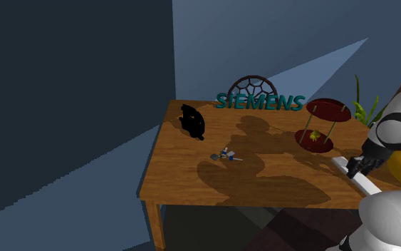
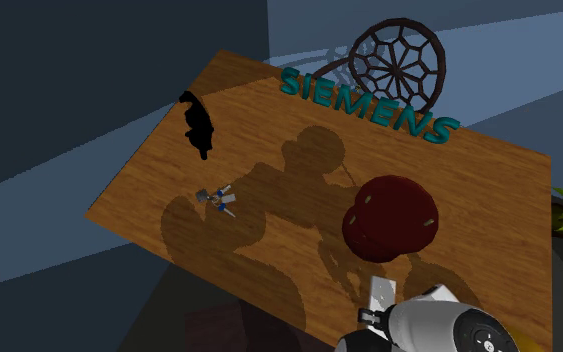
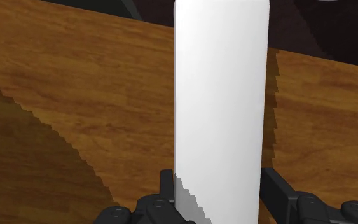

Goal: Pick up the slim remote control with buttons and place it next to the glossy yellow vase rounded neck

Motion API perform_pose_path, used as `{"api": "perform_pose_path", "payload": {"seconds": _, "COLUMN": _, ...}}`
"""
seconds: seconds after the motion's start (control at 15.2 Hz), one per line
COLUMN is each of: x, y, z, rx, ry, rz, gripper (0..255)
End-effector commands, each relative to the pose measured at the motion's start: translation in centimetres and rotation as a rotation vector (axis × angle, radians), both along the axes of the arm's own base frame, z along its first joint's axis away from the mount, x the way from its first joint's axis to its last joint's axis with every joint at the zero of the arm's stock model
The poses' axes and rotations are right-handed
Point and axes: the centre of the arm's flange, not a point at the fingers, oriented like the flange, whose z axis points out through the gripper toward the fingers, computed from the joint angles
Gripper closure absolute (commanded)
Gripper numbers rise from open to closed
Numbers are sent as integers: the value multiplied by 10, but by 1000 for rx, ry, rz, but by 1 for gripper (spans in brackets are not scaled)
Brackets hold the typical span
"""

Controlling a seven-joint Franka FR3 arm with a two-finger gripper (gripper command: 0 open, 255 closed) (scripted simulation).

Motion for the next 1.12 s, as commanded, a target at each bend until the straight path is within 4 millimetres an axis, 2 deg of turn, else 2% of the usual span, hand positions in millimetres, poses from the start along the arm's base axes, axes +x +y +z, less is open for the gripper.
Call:
{"api": "perform_pose_path", "payload": {"seconds": 0.0, "x": 0, "y": 1, "z": -2, "rx": 1, "ry": 0, "rz": 0, "gripper": 255}}
{"api": "perform_pose_path", "payload": {"seconds": 0.33, "x": 0, "y": 1, "z": -2, "rx": 1, "ry": 0, "rz": 0, "gripper": 255}}
{"api": "perform_pose_path", "payload": {"seconds": 0.4, "x": 0, "y": 1, "z": -2, "rx": 1, "ry": 0, "rz": 0, "gripper": 0}}
{"api": "perform_pose_path", "payload": {"seconds": 0.73, "x": 0, "y": 1, "z": -2, "rx": 1, "ry": 0, "rz": 0, "gripper": 0}}
{"api": "perform_pose_path", "payload": {"seconds": 0.99, "x": 0, "y": 2, "z": 48, "rx": 1, "ry": 0, "rz": 0, "gripper": 0}}
{"api": "perform_pose_path", "payload": {"seconds": 1.06, "x": 0, "y": 2, "z": 48, "rx": 1, "ry": 0, "rz": 0, "gripper": 0}}
